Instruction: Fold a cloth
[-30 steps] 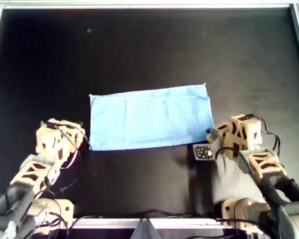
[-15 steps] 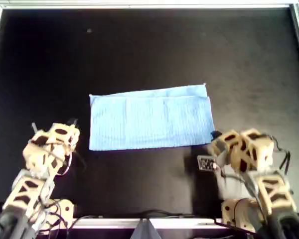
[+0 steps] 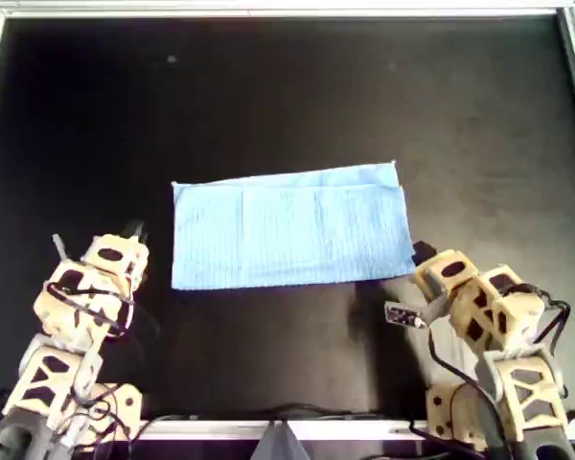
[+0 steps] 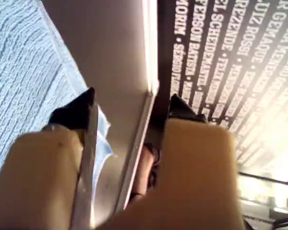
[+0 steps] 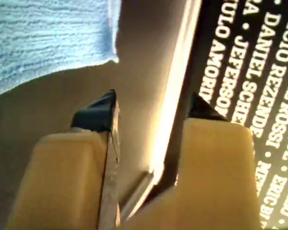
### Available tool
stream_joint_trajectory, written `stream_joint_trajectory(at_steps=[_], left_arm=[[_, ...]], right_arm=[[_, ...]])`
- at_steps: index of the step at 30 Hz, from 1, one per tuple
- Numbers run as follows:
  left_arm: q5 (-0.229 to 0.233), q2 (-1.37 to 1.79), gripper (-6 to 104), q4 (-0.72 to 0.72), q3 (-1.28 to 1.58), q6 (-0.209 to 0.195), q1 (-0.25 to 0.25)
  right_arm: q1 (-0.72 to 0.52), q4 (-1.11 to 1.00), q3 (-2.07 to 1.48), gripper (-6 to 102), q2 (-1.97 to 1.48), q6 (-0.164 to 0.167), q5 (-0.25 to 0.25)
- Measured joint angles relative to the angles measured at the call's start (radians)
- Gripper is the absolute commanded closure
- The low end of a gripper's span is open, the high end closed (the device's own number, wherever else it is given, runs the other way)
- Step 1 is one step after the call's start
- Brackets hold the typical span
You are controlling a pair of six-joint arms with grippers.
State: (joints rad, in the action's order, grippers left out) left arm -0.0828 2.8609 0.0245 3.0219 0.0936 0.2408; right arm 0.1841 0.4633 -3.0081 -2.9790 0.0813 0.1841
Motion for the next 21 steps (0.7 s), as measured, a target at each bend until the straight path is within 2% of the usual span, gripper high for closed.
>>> stream_joint_trajectory(at_steps=[6, 12, 16, 21], left_arm=[[0.0, 0.0, 45, 0.0, 0.0, 0.0, 0.0], [0.0, 0.0, 45, 0.0, 0.0, 0.0, 0.0], [0.0, 0.0, 45, 0.0, 0.0, 0.0, 0.0], [0.0, 0.0, 45, 0.0, 0.0, 0.0, 0.0]], right_arm=[[0.002, 0.0, 0.0, 25, 0.103, 0.0, 0.002], [0.009, 0.0, 0.137, 24, 0.517, 0.0, 0.003], [-0.005, 0.0, 0.301, 24, 0.816, -0.014, 0.003], [0.002, 0.0, 0.431, 24, 1.022, -0.005, 0.0]])
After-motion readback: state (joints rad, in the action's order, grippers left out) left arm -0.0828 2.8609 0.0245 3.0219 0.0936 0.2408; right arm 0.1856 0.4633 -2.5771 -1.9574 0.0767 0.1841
